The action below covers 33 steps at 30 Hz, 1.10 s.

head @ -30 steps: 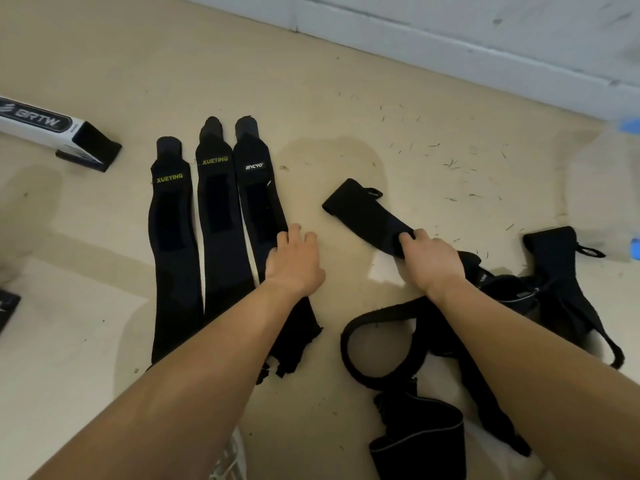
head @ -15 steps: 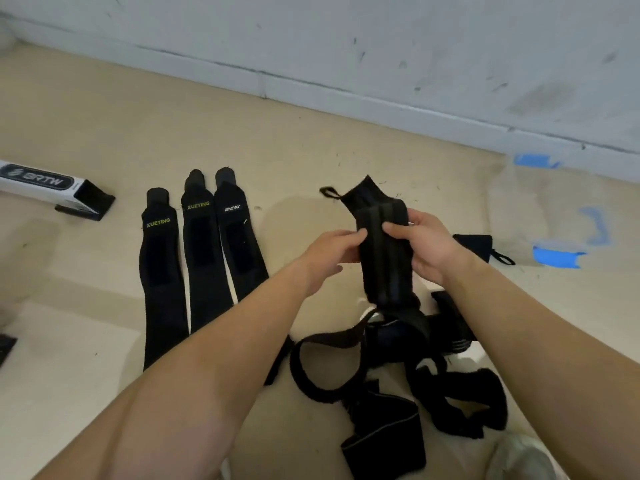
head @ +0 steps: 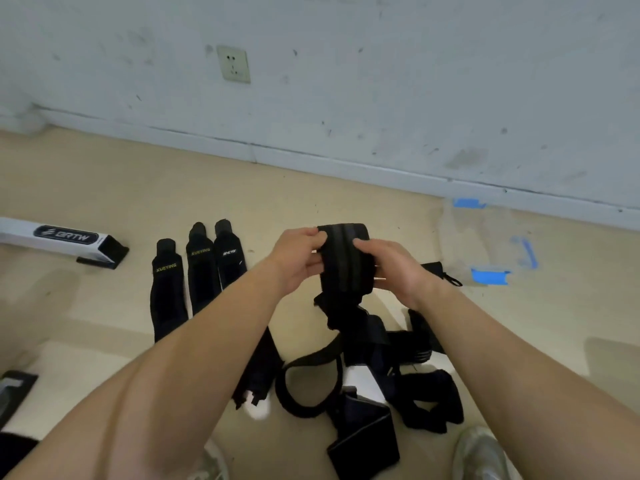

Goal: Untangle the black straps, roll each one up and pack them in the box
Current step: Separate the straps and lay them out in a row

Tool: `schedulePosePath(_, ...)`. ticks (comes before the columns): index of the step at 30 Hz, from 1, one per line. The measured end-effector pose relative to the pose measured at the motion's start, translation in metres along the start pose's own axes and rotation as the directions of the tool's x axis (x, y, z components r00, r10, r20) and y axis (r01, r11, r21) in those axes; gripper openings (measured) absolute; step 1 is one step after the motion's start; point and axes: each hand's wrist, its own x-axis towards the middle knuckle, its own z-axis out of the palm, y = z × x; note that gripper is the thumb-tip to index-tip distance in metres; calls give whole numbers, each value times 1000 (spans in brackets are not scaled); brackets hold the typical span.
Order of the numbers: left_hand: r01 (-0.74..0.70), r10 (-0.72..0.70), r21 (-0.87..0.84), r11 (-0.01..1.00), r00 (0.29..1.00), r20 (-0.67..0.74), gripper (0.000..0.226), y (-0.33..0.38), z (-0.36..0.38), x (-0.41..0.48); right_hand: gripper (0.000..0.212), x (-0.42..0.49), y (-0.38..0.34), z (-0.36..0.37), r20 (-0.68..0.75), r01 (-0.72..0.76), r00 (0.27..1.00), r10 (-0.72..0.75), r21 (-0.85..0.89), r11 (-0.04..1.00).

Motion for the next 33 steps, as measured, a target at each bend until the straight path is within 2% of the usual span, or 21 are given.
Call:
schedulePosePath(3,-9,-5,-237,971,998,-58,28,13,-1,-11,22,-19,0,-6,79,35,997,-22,-172,984)
schedulePosePath(5,-13,-12,-318,948,997,-75,30,17,-5,-16,23,-28,-2,-8,36,81,996,-77,-120,989)
schedulePosePath(6,3,-22,-302,953,998,-60,31,17,-6,-22,23,-32,-5,-8,-10,103,995,-104,-56,993)
schedulePosePath(8,55,-53,-151,987,998,17,36,14,-7,-33,21,-37,-12,-7,-72,138,988,-138,-8,990)
schedulePosePath(10,80,-82,17,997,990,117,40,11,-5,-46,18,-45,-20,-2,-50,126,990,-130,-67,990)
schedulePosePath(12,47,-66,112,993,983,171,38,11,0,-56,23,-59,-29,5,10,51,999,-50,-178,983)
schedulePosePath(14,-47,4,268,962,988,157,29,16,2,-63,38,-73,-44,12,27,-53,997,69,-400,915)
schedulePosePath(15,-91,38,376,922,989,146,25,20,1,-67,43,-78,-52,13,-2,-77,996,89,-524,848)
schedulePosePath(17,-155,59,570,807,981,183,22,29,-1,-75,45,-82,-66,9,-127,-72,992,-18,-664,745)
schedulePosePath(19,-216,23,677,704,959,283,22,41,-2,-87,30,-80,-75,1,-206,31,952,-228,-675,737)
schedulePosePath(21,-275,-69,749,602,917,392,24,53,3,-100,17,-82,-78,-1,-116,206,933,-342,-606,768)
schedulePosePath(23,-350,-168,818,457,869,465,25,64,10,-110,25,-85,-72,5,111,302,951,-289,-530,792)
schedulePosePath(24,-382,-199,847,370,858,474,27,69,13,-113,31,-86,-65,8,210,295,954,-216,-508,809)
schedulePosePath(27,-380,-172,917,122,902,397,23,81,14,-116,64,-90,-43,9,344,116,937,56,-461,880)
schedulePosePath(28,-358,-143,933,51,921,361,17,82,12,-115,67,-91,-35,7,357,55,926,120,-444,894)
schedulePosePath(31,-278,-48,957,-78,960,275,10,77,2,-109,33,-96,-15,4,403,-4,899,173,-386,922)
schedulePosePath(33,-262,2,958,-117,964,264,14,69,-4,-106,27,-98,-8,7,426,-20,888,172,-337,941)
